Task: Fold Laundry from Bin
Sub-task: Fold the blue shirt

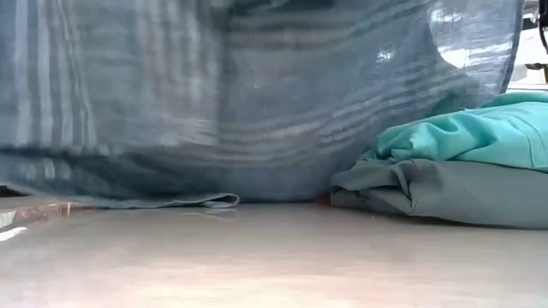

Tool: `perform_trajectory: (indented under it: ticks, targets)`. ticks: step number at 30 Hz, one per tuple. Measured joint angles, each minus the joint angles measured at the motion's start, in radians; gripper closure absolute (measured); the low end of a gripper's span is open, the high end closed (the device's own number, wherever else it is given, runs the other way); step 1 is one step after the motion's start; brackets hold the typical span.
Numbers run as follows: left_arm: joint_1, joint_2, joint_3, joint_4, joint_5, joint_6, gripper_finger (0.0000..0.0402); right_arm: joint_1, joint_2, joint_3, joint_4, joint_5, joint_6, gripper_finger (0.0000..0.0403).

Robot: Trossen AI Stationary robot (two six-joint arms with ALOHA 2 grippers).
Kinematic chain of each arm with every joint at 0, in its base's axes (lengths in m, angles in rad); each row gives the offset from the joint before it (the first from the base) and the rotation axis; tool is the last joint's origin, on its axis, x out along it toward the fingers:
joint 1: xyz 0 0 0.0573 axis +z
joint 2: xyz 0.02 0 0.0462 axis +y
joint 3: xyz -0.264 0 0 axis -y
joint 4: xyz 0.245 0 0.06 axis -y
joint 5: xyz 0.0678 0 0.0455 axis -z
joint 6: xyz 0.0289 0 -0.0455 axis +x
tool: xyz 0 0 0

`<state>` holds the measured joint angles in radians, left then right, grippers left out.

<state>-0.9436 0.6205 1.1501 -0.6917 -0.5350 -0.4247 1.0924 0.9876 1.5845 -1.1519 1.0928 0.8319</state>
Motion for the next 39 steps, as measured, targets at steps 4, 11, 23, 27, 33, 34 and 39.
perform_trajectory:
  ticks: [4,11,23,27,33,34,39]
  targets:
    - [0.0,0.0,0.08,-0.001,0.092,0.058,0.0402,0.0,-0.013,0.061,-0.136,0.005,0.025,0.0384]
    - [0.0,0.0,0.205,-0.159,0.164,-0.009,0.0402,-0.001,-0.052,0.125,-0.402,0.006,0.154,0.0384]
    - [0.0,0.0,0.354,0.15,-0.082,0.711,0.0402,-0.022,-0.109,0.132,0.454,0.122,-0.831,0.0384]
    - [0.0,0.007,0.354,0.319,0.105,0.919,0.0402,-0.019,-0.038,0.132,0.85,-0.059,-1.221,0.0384]
    - [0.0,0.077,0.352,0.353,0.33,0.979,0.0402,-0.019,0.095,0.131,1.011,-0.214,-1.352,0.0384]
    - [0.0,0.094,0.352,0.361,0.372,0.98,0.0402,-0.02,0.125,0.131,1.035,-0.24,-1.35,0.0384]
    - [-0.001,0.205,0.352,0.388,0.493,1.044,0.0402,0.014,0.286,0.13,1.196,-0.268,-1.442,0.0384]
